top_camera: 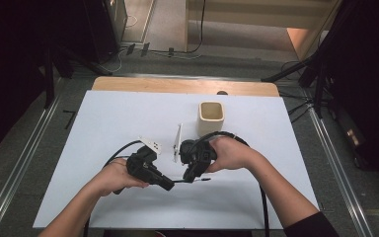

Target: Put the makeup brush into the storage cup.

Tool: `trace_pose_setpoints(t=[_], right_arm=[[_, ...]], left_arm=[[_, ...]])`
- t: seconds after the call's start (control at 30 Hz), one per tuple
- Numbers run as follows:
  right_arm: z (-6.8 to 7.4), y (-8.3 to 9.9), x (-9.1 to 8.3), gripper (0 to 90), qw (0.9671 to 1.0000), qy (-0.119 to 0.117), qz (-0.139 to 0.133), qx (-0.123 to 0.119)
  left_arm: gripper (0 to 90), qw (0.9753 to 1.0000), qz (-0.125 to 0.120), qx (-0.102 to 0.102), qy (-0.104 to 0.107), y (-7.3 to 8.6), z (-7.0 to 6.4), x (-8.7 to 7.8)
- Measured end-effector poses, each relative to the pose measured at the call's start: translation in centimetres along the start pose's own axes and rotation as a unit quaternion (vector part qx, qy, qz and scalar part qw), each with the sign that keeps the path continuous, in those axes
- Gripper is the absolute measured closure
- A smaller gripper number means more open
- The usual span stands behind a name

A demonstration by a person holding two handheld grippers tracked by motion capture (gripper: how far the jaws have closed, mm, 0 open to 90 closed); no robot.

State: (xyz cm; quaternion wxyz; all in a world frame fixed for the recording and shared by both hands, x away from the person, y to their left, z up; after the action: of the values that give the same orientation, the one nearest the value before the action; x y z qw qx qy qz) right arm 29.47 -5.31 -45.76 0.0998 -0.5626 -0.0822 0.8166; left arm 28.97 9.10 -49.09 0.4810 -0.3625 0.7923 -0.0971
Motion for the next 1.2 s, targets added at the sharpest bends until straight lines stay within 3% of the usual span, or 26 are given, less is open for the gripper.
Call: trace_pose_setpoints(t=[0.07,0.1,0.23,0.3,0.4,0.57,0.6,0.67,0.7,0.8,0.87,1.0,1.1,1.2], right_arm=[[0.0,0.1,-0.4,59.7,0.9995,-0.004,-0.024,0.019],[-0.1,0.2,-0.6,54.5,0.9993,0.001,-0.036,0.012],[-0.2,0.4,-1.3,40.7,0.9959,0.016,-0.084,0.028],[-0.3,0.5,-1.4,37.7,0.9947,0.019,-0.094,0.037],[-0.5,0.8,-1.9,31.4,0.9879,0.026,-0.135,0.072],[-0.9,1.3,-2.1,29.4,0.9776,0.04,-0.173,0.112],[-0.9,1.3,-2.1,29.4,0.9776,0.04,-0.173,0.112],[-0.9,1.6,-2.1,30.7,0.9718,0.057,-0.183,0.137],[-1.0,1.8,-2.1,29.7,0.9652,0.076,-0.191,0.161],[-0.9,2.0,-2.1,28.3,0.9536,0.075,-0.22,0.192],[-0.7,2.2,-2.1,26.5,0.9478,0.075,-0.233,0.204],[-0.4,2.4,-2.0,25.5,0.9313,0.07,-0.272,0.232],[-0.2,2.6,-2.0,26.6,0.9244,0.088,-0.289,0.232],[0.2,2.9,-1.9,26.9,0.9142,0.091,-0.306,0.25]], left_arm=[[85.0,1.0,-0.005,-0.005,-0.006,0.0,0.1,-0.1],[85.0,0.9999,-0.007,-0.005,-0.007,0.0,0.1,-0.1],[84.9,0.9997,-0.017,-0.01,-0.014,0.0,0.3,-0.2],[84.9,0.9995,-0.022,-0.013,-0.018,0.0,0.3,-0.3],[84.8,0.999,-0.036,-0.019,-0.02,0.0,0.5,-0.5],[84.8,0.9983,-0.045,-0.023,-0.029,0.0,0.7,-0.6],[84.8,0.9983,-0.045,-0.023,-0.029,0.0,0.7,-0.6],[84.8,0.9978,-0.05,-0.028,-0.033,0.0,0.7,-0.6],[84.8,0.9974,-0.055,-0.032,-0.035,0.0,0.7,-0.5],[84.8,0.9966,-0.058,-0.04,-0.042,0.1,0.9,-0.5],[84.8,0.996,-0.062,-0.043,-0.047,0.2,0.9,-0.5],[84.8,0.9945,-0.074,-0.05,-0.055,0.2,0.9,-0.5],[84.8,0.992,-0.089,-0.065,-0.062,0.2,1.0,-0.4],[84.8,0.9902,-0.099,-0.07,-0.07,0.3,1.1,-0.3]])
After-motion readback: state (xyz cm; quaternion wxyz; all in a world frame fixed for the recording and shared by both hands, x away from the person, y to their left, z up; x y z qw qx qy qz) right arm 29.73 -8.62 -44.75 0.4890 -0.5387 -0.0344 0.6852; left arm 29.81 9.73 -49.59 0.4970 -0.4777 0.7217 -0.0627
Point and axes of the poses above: each handheld gripper's, and its own axes: x roughly forward along the jaws, y roughly out of its underside, z roughly to its left, the point moved 5 cm from there along x, roughly forward along the jaws, and after that the axes turned 6 degrees about -y, right-handed, at the moved point
